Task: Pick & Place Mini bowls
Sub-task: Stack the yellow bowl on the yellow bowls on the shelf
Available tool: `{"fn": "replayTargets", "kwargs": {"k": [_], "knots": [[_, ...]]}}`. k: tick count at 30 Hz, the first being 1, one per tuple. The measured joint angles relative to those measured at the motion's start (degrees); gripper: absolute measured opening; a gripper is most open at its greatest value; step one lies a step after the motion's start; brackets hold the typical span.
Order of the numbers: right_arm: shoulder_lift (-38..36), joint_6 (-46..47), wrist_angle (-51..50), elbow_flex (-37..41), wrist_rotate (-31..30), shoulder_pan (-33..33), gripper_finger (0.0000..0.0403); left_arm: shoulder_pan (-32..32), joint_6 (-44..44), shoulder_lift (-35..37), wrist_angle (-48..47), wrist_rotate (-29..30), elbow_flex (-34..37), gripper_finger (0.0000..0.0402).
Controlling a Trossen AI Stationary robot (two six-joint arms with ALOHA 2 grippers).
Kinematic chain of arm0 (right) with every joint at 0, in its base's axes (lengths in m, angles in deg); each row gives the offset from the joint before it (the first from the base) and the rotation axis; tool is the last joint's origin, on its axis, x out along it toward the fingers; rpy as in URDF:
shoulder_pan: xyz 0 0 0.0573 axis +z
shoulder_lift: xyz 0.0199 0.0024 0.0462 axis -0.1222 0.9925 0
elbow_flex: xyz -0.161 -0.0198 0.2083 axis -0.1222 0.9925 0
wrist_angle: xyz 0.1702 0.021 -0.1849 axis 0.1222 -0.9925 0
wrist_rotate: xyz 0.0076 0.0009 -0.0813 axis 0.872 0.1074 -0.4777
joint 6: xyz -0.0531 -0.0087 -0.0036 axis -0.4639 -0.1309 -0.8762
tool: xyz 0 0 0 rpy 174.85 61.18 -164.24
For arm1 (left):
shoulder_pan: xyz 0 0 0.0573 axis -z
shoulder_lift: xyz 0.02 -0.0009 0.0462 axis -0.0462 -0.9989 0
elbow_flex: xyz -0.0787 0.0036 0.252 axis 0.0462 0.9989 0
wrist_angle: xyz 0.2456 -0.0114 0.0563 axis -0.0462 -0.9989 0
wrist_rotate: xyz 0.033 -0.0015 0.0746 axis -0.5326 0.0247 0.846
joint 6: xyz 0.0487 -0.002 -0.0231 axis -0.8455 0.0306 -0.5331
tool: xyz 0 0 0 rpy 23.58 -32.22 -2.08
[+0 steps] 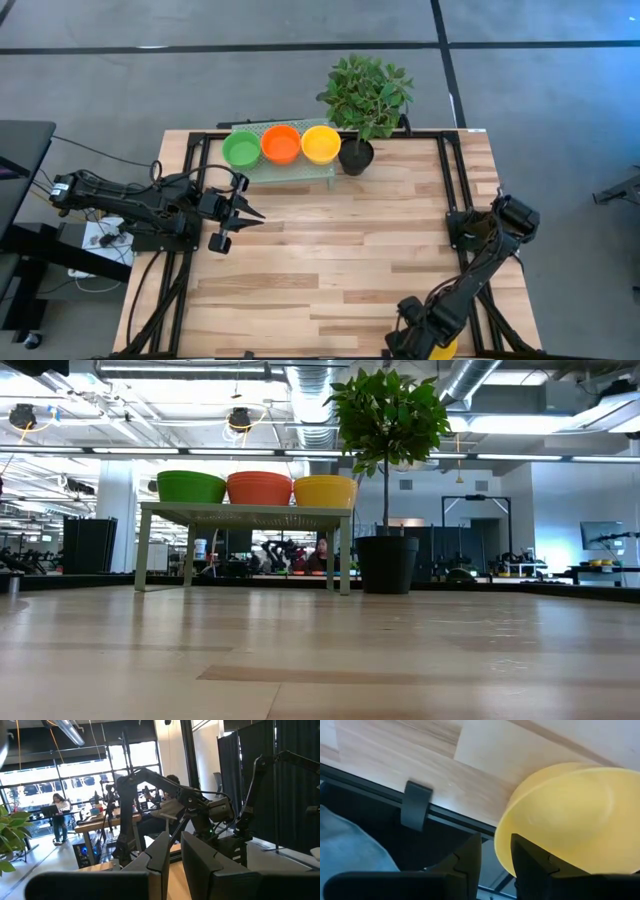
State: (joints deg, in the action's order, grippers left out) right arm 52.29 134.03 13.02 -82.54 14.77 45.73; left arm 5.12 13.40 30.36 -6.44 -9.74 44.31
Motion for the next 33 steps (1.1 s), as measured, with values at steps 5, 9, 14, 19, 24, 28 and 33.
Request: {"fn": "replayTargets", "kwargs": {"k": [5, 9, 14, 19, 24, 28, 33], "knots": [[0.12, -0.01, -0.11, -0.01, -0.07, 0.00, 0.0098, 0.00, 0.31, 0.00, 0.00, 0.00, 0.02, 0.0049], [2.76, -1.10, 0.26, -0.02, 0.84, -0.35, 0.0092, 0.02, 0.44, 0.00, 0.03, 0.00, 0.02, 0.0049], [4.70, -2.06, 0.91, -0.02, 2.79, -1.36, 0.0092, 0.02, 0.44, 0.01, 0.75, 0.00, 0.00, 0.0049], [4.70, -5.55, 0.32, -0.02, 2.69, -2.39, 0.0087, 0.02, 0.44, 0.00, 1.64, 0.00, 0.00, 0.0049], [4.70, -6.90, 1.08, -0.02, 3.16, -2.69, 0.0049, 0.02, 0.44, 0.00, 1.64, 0.00, 0.00, 0.0049], [4.38, -12.09, 2.80, -0.02, 3.90, -3.77, 0.0008, 0.02, 0.44, 0.01, 1.64, 0.00, 0.00, 0.0049], [3.13, -20.76, 4.08, -0.07, 3.76, -8.10, 0.0012, 0.02, 0.44, 0.01, 1.73, 0.01, 0.00, 0.0049]]}}
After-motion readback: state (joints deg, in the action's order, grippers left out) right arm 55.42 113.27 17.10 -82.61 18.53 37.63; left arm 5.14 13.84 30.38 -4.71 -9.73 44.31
